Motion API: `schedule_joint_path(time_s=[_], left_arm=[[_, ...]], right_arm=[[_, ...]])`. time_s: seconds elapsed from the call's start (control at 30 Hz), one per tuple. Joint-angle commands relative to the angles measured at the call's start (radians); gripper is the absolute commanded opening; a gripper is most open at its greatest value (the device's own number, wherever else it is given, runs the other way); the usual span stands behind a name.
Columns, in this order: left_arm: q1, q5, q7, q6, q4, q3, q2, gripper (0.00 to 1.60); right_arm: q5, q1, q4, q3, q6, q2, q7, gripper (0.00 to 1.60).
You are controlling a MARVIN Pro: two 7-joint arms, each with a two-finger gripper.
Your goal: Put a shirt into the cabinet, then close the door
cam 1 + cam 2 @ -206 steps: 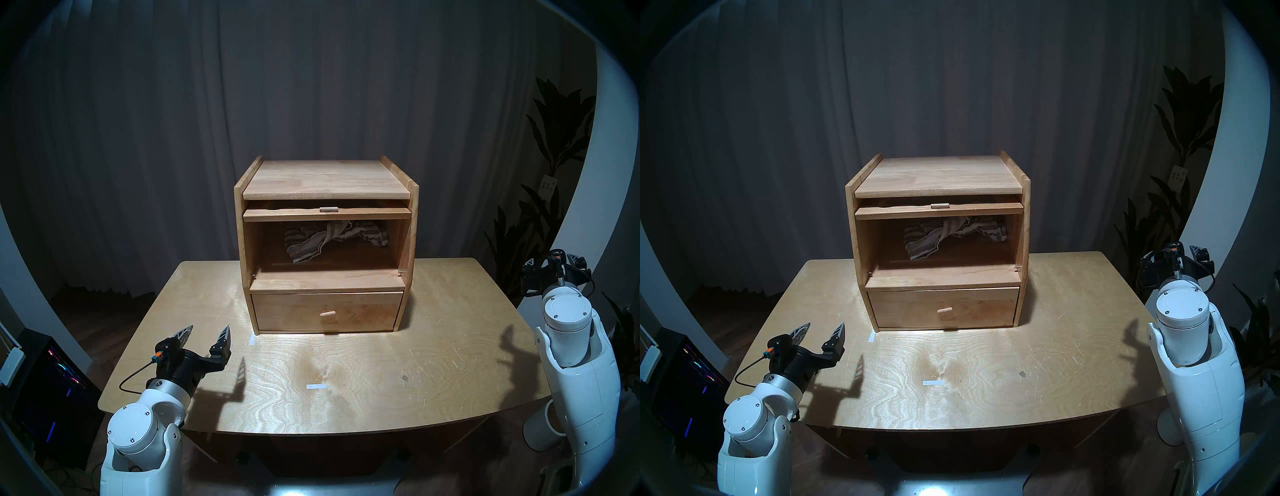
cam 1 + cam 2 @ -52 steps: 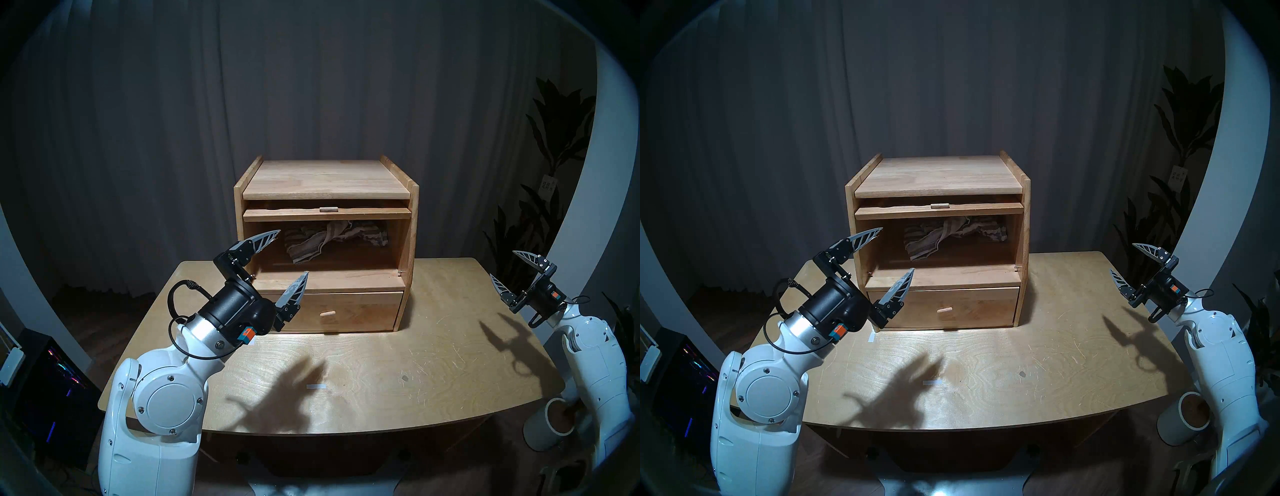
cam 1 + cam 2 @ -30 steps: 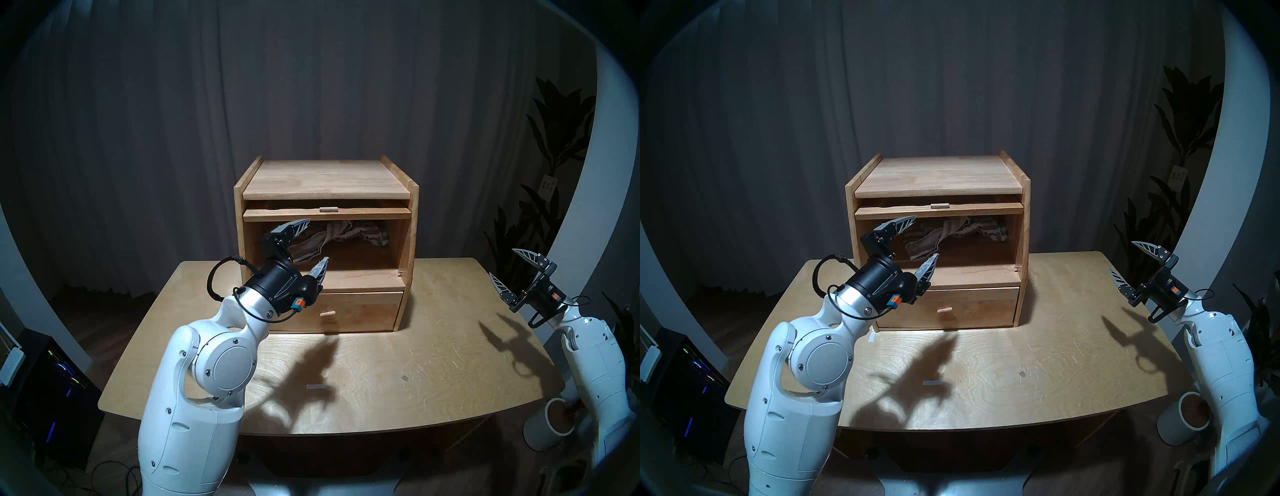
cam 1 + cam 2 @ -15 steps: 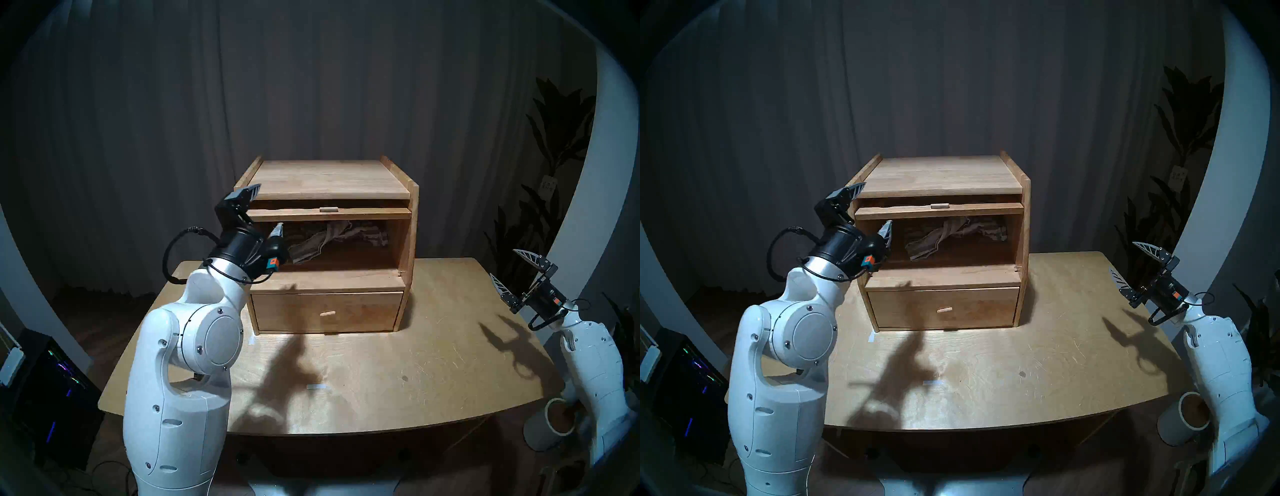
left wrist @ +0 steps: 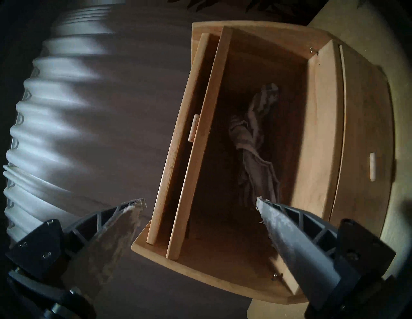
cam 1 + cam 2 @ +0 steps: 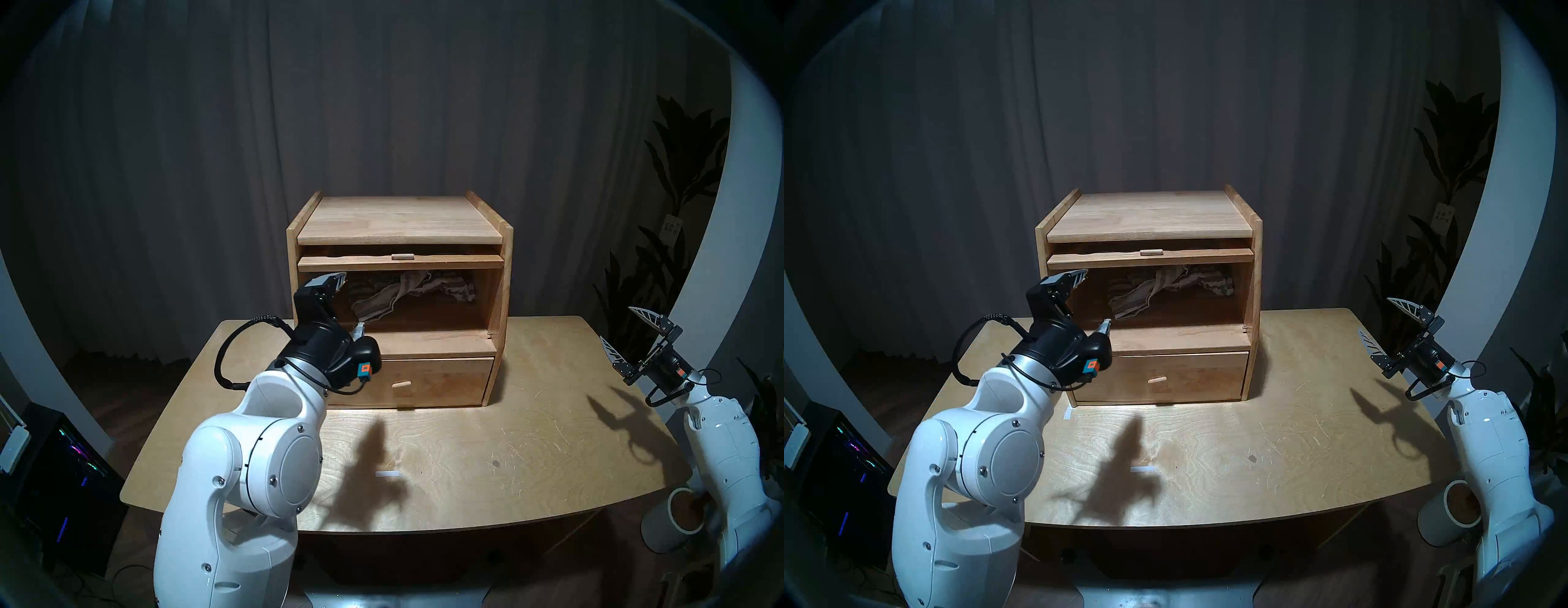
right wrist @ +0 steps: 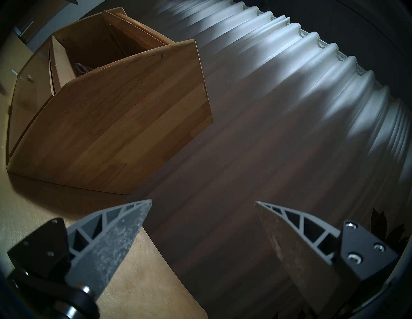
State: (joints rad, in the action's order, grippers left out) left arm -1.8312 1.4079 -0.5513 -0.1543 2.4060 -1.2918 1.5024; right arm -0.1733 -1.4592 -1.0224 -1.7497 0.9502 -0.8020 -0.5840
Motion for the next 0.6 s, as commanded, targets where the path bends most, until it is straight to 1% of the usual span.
schedule_joint_path(time_s=[0.0, 0.1, 0.13, 0.17, 0.2, 0.27, 0.3, 0.33, 0.4, 0.43, 0.57], left_arm=[[0.104, 0.069, 0.015, -0.05, 0.037, 0.073, -0.006, 1.6], [0.144, 0.098, 0.02, -0.072, 0.025, 0.103, -0.005, 1.6], [0.142, 0.106, 0.025, -0.078, 0.022, 0.108, -0.007, 1.6], [0.161, 0.117, 0.024, -0.088, 0.009, 0.118, -0.004, 1.6], [0.164, 0.123, 0.023, -0.094, -0.002, 0.122, -0.004, 1.6], [0.189, 0.139, 0.028, -0.111, -0.032, 0.138, -0.001, 1.6], [0.216, 0.144, 0.022, -0.119, -0.058, 0.148, 0.005, 1.6], [0.191, 0.149, 0.032, -0.124, -0.06, 0.147, -0.002, 1.6], [0.243, 0.163, 0.029, -0.136, -0.105, 0.169, 0.011, 1.6], [0.235, 0.168, 0.036, -0.14, -0.114, 0.17, 0.009, 1.6], [0.278, 0.195, 0.047, -0.168, -0.177, 0.187, 0.027, 1.6]], right_arm=[[-0.009, 0.051, 0.004, 0.004, 0.01, -0.002, -0.006, 1.6], [-0.01, 0.061, 0.014, 0.007, 0.01, -0.004, -0.011, 1.6], [-0.01, 0.063, 0.017, 0.008, 0.01, -0.004, -0.013, 1.6], [-0.01, 0.067, 0.02, 0.008, 0.01, -0.005, -0.015, 1.6], [-0.01, 0.068, 0.021, 0.009, 0.01, -0.005, -0.016, 1.6], [-0.011, 0.074, 0.026, 0.01, 0.01, -0.007, -0.02, 1.6], [-0.011, 0.075, 0.027, 0.011, 0.01, -0.007, -0.021, 1.6], [-0.011, 0.078, 0.029, 0.011, 0.01, -0.007, -0.023, 1.6], [-0.012, 0.081, 0.032, 0.011, 0.01, -0.008, -0.026, 1.6], [-0.012, 0.083, 0.033, 0.012, 0.01, -0.009, -0.028, 1.6], [-0.013, 0.09, 0.039, 0.013, 0.01, -0.01, -0.034, 1.6]])
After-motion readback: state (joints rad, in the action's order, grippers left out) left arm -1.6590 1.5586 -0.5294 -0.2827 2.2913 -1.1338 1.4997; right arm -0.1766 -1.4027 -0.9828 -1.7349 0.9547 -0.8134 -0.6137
